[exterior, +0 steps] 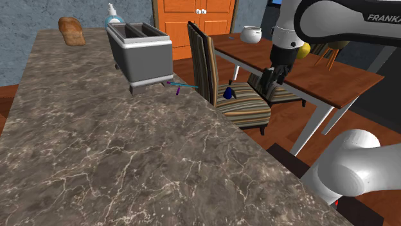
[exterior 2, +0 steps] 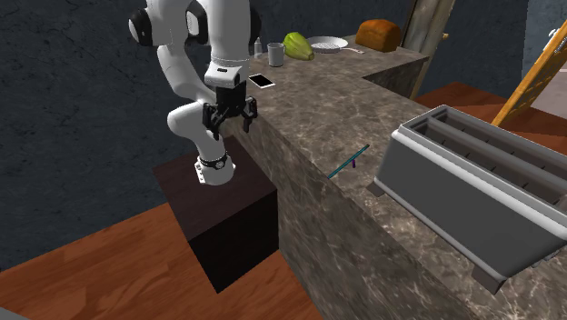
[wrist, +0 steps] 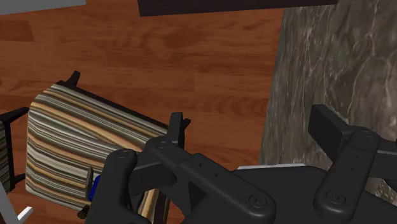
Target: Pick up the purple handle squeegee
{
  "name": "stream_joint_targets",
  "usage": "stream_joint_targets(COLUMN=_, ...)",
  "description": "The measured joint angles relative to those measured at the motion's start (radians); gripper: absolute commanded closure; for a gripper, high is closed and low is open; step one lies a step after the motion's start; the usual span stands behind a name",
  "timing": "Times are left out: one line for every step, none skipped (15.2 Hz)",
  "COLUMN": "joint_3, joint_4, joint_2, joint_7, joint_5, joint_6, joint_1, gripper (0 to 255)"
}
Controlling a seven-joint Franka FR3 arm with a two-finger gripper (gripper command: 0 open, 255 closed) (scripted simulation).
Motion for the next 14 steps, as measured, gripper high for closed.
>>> stream_joint_targets(joint_3=0.0, joint_4=0.0, joint_2=0.0, joint_7=0.0, joint_5=0.0, joint_6=0.0, joint_1=0.0, gripper=0)
stream_joint_targets(joint_3=-0.006, joint_4=0.01, joint_2=0.018, joint_7=-0.016, joint_5=0.0, joint_6=0.008, joint_1=0.006, gripper=0)
stream_joint_targets(joint_3=-0.011, joint_4=0.03, joint_2=0.052, joint_7=-0.039, joint_5=0.003, joint_6=0.02, joint_1=0.016, gripper=0)
stream_joint_targets(joint_3=-0.02, joint_4=0.048, joint_2=0.089, joint_7=-0.067, joint_5=0.005, joint_6=0.036, joint_1=0.027, gripper=0)
stream_joint_targets(joint_3=-0.026, joint_4=0.075, joint_2=0.13, joint_7=-0.097, joint_5=0.01, joint_6=0.047, joint_1=0.04, gripper=0)
stream_joint_targets(joint_3=-0.038, joint_4=0.098, joint_2=0.164, joint_7=-0.134, joint_5=0.012, joint_6=0.057, joint_1=0.052, gripper=0)
stream_joint_targets(joint_3=-0.049, joint_4=0.126, joint_2=0.211, joint_7=-0.172, joint_5=0.014, joint_6=0.073, joint_1=0.063, gripper=0)
stream_joint_targets(joint_3=-0.054, joint_4=0.148, joint_2=0.251, joint_7=-0.204, joint_5=0.021, joint_6=0.088, joint_1=0.077, gripper=0)
stream_joint_targets(joint_3=-0.059, joint_4=0.177, joint_2=0.288, joint_7=-0.237, joint_5=0.029, joint_6=0.091, joint_1=0.091, gripper=0)
stream_joint_targets(joint_3=-0.062, joint_4=0.216, joint_2=0.335, joint_7=-0.269, joint_5=0.038, joint_6=0.096, joint_1=0.105, gripper=0)
stream_joint_targets(joint_3=-0.067, joint_4=0.247, joint_2=0.377, joint_7=-0.304, joint_5=0.046, joint_6=0.103, joint_1=0.117, gripper=0)
stream_joint_targets(joint_3=-0.071, joint_4=0.273, joint_2=0.412, joint_7=-0.339, joint_5=0.055, joint_6=0.108, joint_1=0.13, gripper=0)
stream_joint_targets(joint_3=-0.074, joint_4=0.309, joint_2=0.45, joint_7=-0.374, joint_5=0.065, joint_6=0.105, joint_1=0.142, gripper=0)
stream_joint_targets(joint_3=-0.075, joint_4=0.336, joint_2=0.482, joint_7=-0.408, joint_5=0.075, joint_6=0.106, joint_1=0.153, gripper=0)
